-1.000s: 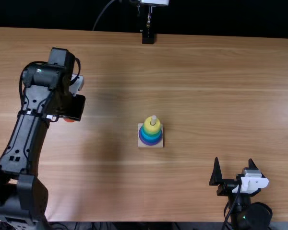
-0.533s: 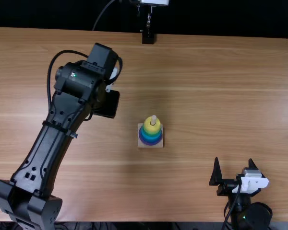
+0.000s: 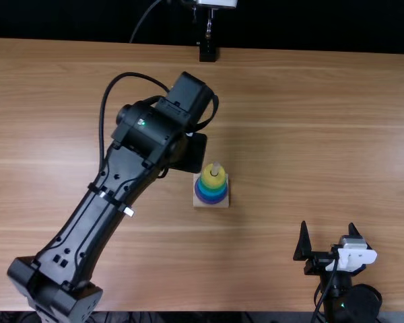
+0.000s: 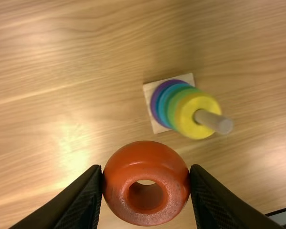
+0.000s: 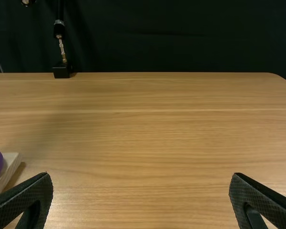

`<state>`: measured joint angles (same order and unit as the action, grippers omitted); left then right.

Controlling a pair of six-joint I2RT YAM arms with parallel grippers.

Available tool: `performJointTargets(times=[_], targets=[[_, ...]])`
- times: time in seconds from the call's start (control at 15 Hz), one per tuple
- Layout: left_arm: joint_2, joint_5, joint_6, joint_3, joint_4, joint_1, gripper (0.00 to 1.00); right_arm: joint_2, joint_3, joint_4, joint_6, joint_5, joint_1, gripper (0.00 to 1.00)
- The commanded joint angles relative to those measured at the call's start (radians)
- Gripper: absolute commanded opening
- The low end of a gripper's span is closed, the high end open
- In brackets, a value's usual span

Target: Build the Hanoi tower: stack the rings onto the peg from bottom to top in this color order: purple, dark blue, light blue, dark green, light green, yellow, orange.

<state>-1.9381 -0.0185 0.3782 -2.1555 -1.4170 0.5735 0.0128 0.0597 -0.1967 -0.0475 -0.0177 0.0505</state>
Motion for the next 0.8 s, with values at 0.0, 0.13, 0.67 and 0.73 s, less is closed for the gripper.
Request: performJointTargets(times=[0.0, 0.13, 0.67, 0.73], targets=[[-0.044, -0.002, 0.032, -0.050, 0.001, 0.025, 0.00, -0.013, -0.044, -0.073, 0.000, 0.014, 0.003, 1.00], [-0.073, -0.002, 0.049, -0.063, 0.009, 0.043, 0.00, -0.013, -0.044, -0.075, 0.000, 0.014, 0.003, 1.00], [-0.179, 0.000, 0.084, -0.182, 0.016, 0.095, 0.00, -0.013, -0.044, -0.075, 0.000, 0.014, 0.003, 1.00], [-0.180, -0.002, 0.084, -0.182, 0.016, 0.101, 0.00, -0.013, -0.044, -0.075, 0.000, 0.014, 0.003, 1.00]])
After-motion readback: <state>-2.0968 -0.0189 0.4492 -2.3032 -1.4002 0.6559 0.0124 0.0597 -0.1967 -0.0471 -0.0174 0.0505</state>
